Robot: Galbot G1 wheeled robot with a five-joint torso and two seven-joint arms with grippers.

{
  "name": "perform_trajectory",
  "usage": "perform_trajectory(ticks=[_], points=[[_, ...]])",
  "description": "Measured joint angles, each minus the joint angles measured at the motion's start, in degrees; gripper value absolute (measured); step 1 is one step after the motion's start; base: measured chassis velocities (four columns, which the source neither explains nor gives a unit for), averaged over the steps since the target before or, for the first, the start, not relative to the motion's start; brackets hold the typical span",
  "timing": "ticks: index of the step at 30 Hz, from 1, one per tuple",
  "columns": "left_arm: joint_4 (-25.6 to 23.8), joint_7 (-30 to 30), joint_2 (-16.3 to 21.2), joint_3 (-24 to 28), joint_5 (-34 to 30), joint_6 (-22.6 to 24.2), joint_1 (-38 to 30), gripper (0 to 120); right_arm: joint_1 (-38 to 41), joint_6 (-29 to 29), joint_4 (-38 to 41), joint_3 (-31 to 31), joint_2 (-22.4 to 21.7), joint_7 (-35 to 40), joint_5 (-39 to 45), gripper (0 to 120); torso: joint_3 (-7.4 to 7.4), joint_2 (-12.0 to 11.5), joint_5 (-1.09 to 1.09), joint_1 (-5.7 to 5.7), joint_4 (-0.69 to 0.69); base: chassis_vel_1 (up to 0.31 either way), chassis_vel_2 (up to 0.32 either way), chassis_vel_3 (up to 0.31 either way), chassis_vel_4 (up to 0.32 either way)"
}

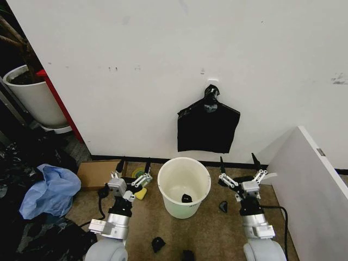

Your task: Place the garbage bag over the trash bin.

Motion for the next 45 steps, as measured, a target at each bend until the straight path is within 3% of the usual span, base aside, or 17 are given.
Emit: perform_trajectory(ticks=[10, 22, 27, 35, 42, 45], points=[[-0.3, -0.1, -0.9, 0.4, 3.2, -0.1, 1.1, 100, -3.2, 0.0, 3.4, 0.4, -0.5, -0.1, 6.6, 100, 0.00, 0.0, -0.01, 0.00, 0.00, 0.000, 0.000, 0.000, 0.000], [1.1, -0.5, -1.5, -1.0, 4.6, -1.0, 2.5, 100, -0.4, -2.8, 2.4, -1.4, -1.3, -0.2, 10.7, 100, 0.00, 0.0, 0.00, 0.00, 0.00, 0.000, 0.000, 0.000, 0.000], [-0.4, -0.7, -2.7, -1.2, 5.3, -0.9, 2.7, 100, 5.1, -11.1, 1.3, -3.7, -2.7, 0.5, 23.8, 100, 0.00, 0.0, 0.00, 0.00, 0.00, 0.000, 0.000, 0.000, 0.000], [-1.3, -0.9, -3.5, -1.8, 6.4, 0.1, 3.1, 100, 16.5, -19.6, -4.0, -5.6, -3.3, 2.1, 37.0, 100, 0.00, 0.0, 0.00, 0.00, 0.00, 0.000, 0.000, 0.000, 0.000], [-0.7, -1.6, -4.1, -2.5, 9.2, -1.4, 5.8, 100, 31.3, -29.0, -7.6, -8.4, -2.3, 9.6, 68.7, 100, 0.01, 0.0, -0.02, 0.00, 0.02, 0.000, 0.000, 0.000, 0.000], [-1.3, -1.8, -4.2, -2.9, 9.4, -1.4, 6.0, 100, 33.8, -30.8, -9.6, -8.4, -2.0, 10.5, 73.3, 100, 0.01, 0.0, -0.01, 0.00, 0.01, 0.000, 0.000, 0.000, 0.000]])
